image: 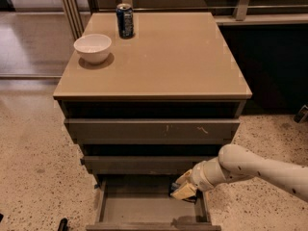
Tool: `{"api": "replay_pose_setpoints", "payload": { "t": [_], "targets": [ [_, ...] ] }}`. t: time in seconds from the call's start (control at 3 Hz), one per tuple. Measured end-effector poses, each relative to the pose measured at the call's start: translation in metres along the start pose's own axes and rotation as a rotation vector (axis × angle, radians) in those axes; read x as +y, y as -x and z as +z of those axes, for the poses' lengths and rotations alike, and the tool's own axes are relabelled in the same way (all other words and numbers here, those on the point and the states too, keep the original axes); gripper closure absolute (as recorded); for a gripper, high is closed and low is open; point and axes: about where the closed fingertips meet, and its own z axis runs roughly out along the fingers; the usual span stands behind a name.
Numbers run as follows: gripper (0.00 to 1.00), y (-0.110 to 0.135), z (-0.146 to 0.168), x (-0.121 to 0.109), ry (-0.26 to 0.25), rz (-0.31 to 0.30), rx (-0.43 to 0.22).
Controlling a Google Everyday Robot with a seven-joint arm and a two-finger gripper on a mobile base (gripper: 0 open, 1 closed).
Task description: Place rxbar blueberry into bottom drawer
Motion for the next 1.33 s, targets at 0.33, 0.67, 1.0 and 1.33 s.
{"api": "replay_pose_setpoints", "payload": {
  "t": [0.33, 0.67, 1.0, 1.33],
  "targets": [
    [1.00, 0.000, 0.000, 0.000, 0.000, 0.000, 0.000],
    [1.00, -0.020, 0.029, -0.007, -0.002, -0.011, -0.005],
    [1.00, -0.067, 0.106, -0.039, -0.036, -0.043, -0.045],
    [1.00, -0.093, 0.166, -0.053, -0.023, -0.064, -0.040]
  ]
}}
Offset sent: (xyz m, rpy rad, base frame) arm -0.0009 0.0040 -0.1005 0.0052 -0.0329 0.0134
